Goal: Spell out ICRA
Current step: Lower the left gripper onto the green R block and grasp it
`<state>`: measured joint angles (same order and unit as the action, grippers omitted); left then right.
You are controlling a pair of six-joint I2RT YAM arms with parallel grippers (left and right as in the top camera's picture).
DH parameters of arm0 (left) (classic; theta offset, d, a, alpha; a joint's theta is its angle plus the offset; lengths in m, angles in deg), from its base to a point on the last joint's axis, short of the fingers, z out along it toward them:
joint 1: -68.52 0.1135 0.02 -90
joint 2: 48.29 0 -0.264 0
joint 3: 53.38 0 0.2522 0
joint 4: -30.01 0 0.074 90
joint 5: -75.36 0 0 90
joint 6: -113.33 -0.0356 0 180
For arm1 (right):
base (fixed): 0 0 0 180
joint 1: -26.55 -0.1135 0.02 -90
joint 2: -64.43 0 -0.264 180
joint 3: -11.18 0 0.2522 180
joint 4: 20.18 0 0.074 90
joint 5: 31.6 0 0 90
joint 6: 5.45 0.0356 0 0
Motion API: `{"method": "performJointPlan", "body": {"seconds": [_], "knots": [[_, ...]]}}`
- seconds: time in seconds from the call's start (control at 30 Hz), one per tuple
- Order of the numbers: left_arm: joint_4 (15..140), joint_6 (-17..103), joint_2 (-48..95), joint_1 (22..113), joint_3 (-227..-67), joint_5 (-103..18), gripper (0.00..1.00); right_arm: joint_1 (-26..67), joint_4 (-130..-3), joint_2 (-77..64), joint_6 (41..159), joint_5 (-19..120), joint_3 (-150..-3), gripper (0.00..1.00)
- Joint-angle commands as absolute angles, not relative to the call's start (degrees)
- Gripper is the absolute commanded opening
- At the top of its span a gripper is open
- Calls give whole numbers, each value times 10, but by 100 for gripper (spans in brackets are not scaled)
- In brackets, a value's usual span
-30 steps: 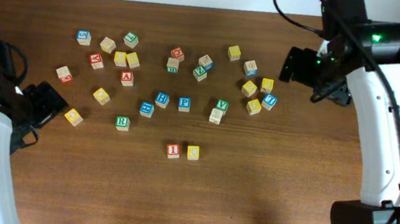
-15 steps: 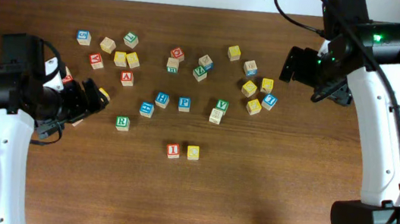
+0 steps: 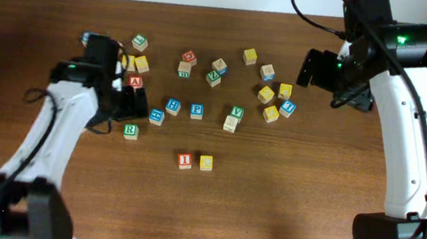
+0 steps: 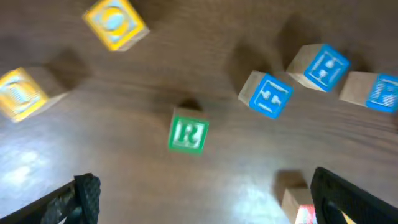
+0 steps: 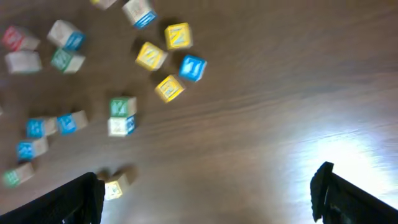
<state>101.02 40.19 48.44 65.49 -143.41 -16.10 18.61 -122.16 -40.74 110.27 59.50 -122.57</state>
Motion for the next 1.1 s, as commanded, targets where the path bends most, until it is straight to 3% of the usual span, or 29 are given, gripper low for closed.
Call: {"method": "performJointPlan", "body": {"seconds": [0.0,0.13,0.2,0.33,0.37,0.5,0.53,0.67,0.73,0.8,0.87,0.93,1.07], "knots": [[994,394,551,628,-1428,-131,99,188,-1220,-411,1103,672,-1226,98],[962,345,602,619,-1428,-62,91,188,-1220,-411,1103,683,-1226,98],[959,326,616,619,-1428,-64,76,188,-1220,-411,1103,683,-1226,98],[950,326,643,619,-1428,-99,66,188,-1216,-411,1103,683,-1226,98],[951,326,653,619,-1428,-99,58,188,-1216,-411,1103,683,-1226,98],[948,326,659,619,-1428,-99,56,188,-1216,-411,1103,683,-1226,98],[950,326,659,619,-1428,-99,47,188,-1216,-411,1103,683,-1226,98],[959,326,659,619,-1428,-99,31,188,-1216,-411,1103,683,-1226,98],[966,326,659,619,-1428,-99,33,188,-1216,-411,1103,683,-1226,98],[970,326,659,619,-1428,-99,44,188,-1216,-411,1103,683,-1226,98],[977,326,659,619,-1428,-99,48,188,-1216,-411,1103,683,-1226,98],[976,326,659,619,-1428,-99,36,188,-1216,-411,1103,683,-1226,98],[976,326,659,619,-1428,-99,25,188,-1216,-411,1103,683,-1226,98]]}}
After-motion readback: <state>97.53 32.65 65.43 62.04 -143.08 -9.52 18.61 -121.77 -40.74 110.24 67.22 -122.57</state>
